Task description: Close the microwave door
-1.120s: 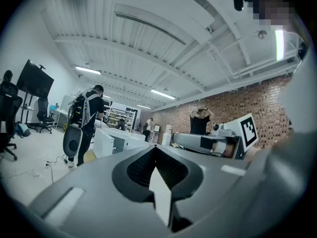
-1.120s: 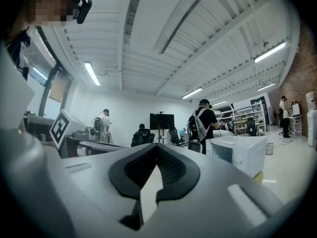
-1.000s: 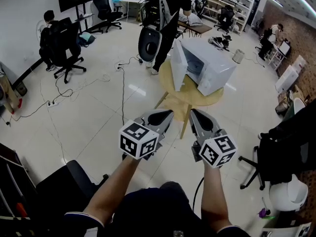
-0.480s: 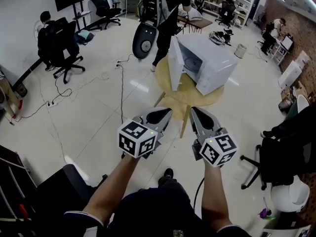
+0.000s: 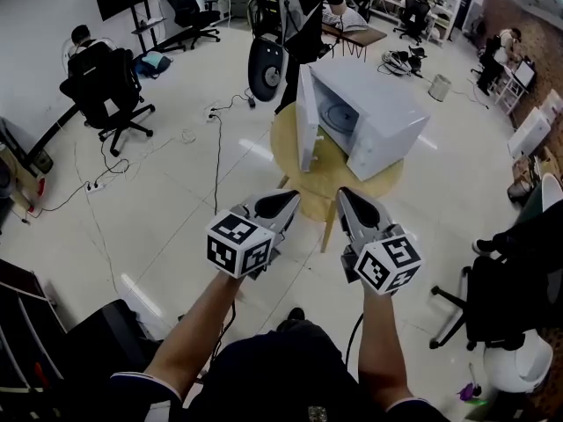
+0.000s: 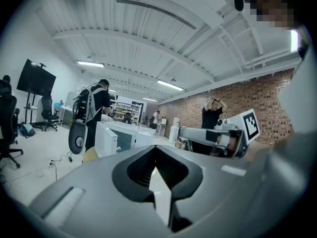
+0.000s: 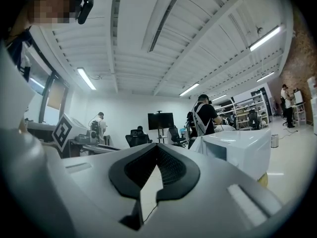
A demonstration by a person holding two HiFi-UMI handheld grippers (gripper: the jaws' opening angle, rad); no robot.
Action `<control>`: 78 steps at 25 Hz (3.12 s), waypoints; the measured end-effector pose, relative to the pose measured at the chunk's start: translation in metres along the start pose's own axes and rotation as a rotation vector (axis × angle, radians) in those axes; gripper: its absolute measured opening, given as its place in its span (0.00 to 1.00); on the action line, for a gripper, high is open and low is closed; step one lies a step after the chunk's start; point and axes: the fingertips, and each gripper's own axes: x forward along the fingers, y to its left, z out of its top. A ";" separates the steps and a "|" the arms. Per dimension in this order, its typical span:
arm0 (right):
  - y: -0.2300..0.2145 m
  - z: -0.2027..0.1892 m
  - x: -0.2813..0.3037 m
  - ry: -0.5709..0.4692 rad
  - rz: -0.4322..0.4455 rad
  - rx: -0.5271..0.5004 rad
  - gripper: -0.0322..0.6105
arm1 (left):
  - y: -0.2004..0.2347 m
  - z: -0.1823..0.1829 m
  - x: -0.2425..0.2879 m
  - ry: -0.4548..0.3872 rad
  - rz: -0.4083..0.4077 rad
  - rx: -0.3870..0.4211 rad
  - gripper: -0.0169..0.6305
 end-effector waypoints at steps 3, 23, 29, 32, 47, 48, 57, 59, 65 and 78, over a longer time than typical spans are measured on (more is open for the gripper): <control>-0.019 0.002 0.005 0.010 0.016 -0.005 0.05 | 0.010 -0.001 0.018 0.015 0.026 -0.009 0.05; -0.099 -0.013 0.075 0.072 -0.021 0.019 0.05 | 0.109 -0.001 0.110 0.095 0.042 0.013 0.05; -0.119 -0.017 0.111 0.082 -0.078 0.024 0.05 | 0.157 0.000 0.143 0.130 -0.010 0.039 0.05; -0.126 -0.023 0.123 0.093 -0.108 0.029 0.05 | 0.171 -0.003 0.155 0.141 -0.043 0.038 0.05; -0.169 -0.018 0.132 0.094 -0.167 0.020 0.05 | 0.189 -0.017 0.205 0.200 -0.106 0.032 0.05; -0.172 -0.018 0.131 0.093 -0.165 0.019 0.05 | 0.189 -0.017 0.207 0.198 -0.102 0.031 0.05; -0.191 -0.012 0.119 0.084 -0.177 0.012 0.05 | 0.174 -0.012 0.230 0.197 -0.112 0.041 0.05; -0.197 -0.011 0.114 0.082 -0.187 0.010 0.05 | 0.169 -0.012 0.237 0.199 -0.119 0.045 0.05; -0.214 -0.006 0.099 0.067 -0.223 0.004 0.05 | 0.155 -0.013 0.261 0.215 -0.153 0.068 0.05; -0.246 -0.001 0.077 0.054 -0.288 0.009 0.05 | 0.134 -0.011 0.313 0.238 -0.206 0.099 0.05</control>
